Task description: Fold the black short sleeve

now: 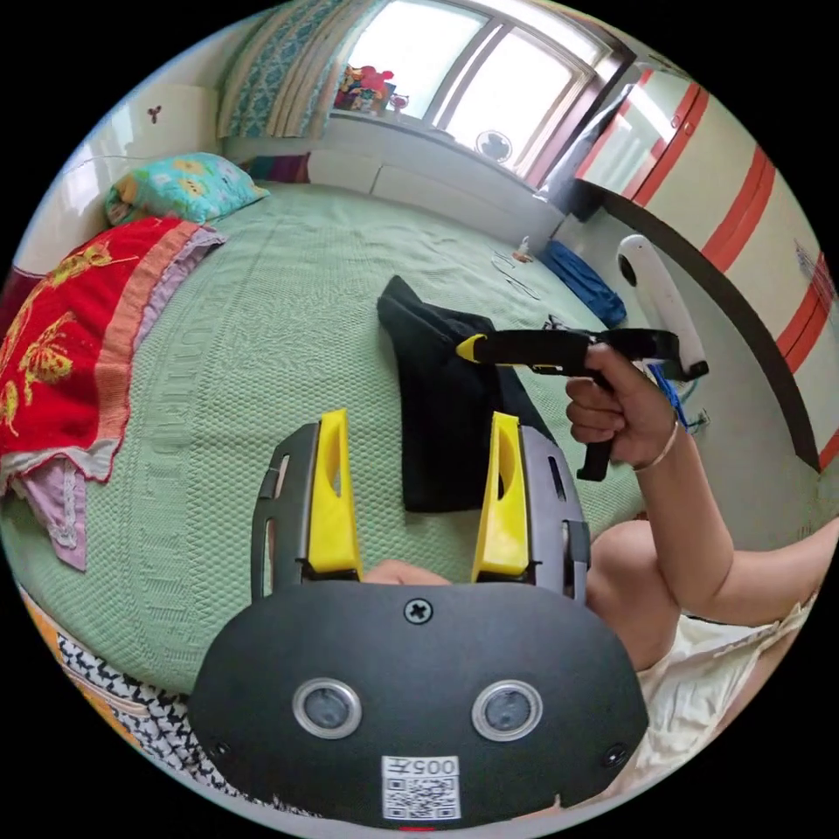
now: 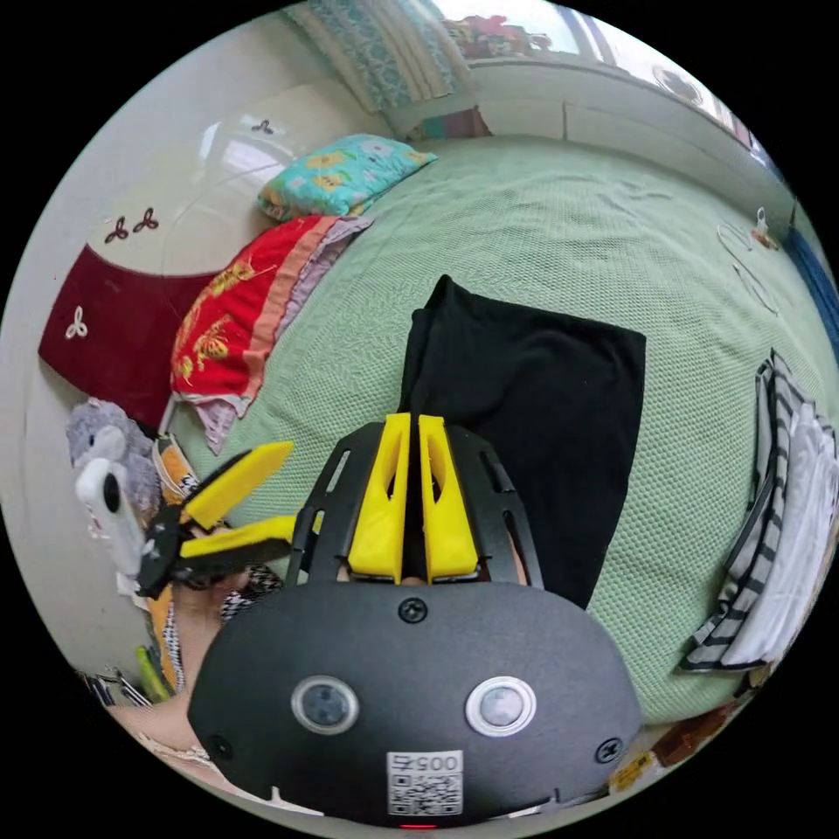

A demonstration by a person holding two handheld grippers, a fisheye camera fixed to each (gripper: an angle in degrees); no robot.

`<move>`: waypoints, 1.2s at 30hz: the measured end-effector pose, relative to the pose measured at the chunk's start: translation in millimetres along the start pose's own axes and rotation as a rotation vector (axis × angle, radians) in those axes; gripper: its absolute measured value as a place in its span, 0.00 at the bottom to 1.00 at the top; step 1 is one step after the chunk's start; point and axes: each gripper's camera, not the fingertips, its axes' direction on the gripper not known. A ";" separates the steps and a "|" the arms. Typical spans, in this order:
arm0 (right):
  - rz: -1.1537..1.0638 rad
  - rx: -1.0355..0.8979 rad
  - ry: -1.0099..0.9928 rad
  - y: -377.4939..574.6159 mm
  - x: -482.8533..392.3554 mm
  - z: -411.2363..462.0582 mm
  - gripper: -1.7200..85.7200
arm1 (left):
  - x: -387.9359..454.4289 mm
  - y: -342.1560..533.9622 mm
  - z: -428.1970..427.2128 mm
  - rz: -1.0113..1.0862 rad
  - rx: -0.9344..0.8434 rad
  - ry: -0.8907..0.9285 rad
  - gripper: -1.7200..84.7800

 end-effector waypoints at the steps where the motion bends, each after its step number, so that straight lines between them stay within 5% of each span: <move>1: 0.009 0.000 -0.016 -3.1 5.5 -3.5 0.00 | 8.1 -3.8 10.5 0.033 -0.009 0.030 0.28; 9: -0.011 -0.018 -0.012 -17.8 14.7 -11.9 0.00 | 15.9 -18.8 54.2 0.015 -0.052 0.045 0.26; 16: -0.040 0.035 -0.039 -27.7 11.3 -22.3 0.08 | 4.5 -20.3 75.2 -0.168 -0.065 -0.086 0.09; 25: -0.105 -0.070 0.015 -42.2 -14.3 -9.6 0.17 | 38.8 -22.6 83.8 -0.032 0.012 -0.040 0.07; 31: -0.149 -0.089 0.198 -47.8 -40.2 8.6 0.10 | 64.6 -27.8 91.5 0.075 0.018 -0.059 0.07; 36: -0.024 0.036 0.165 -51.3 -20.5 -17.5 0.02 | 50.4 -25.4 77.8 0.051 0.100 0.042 0.13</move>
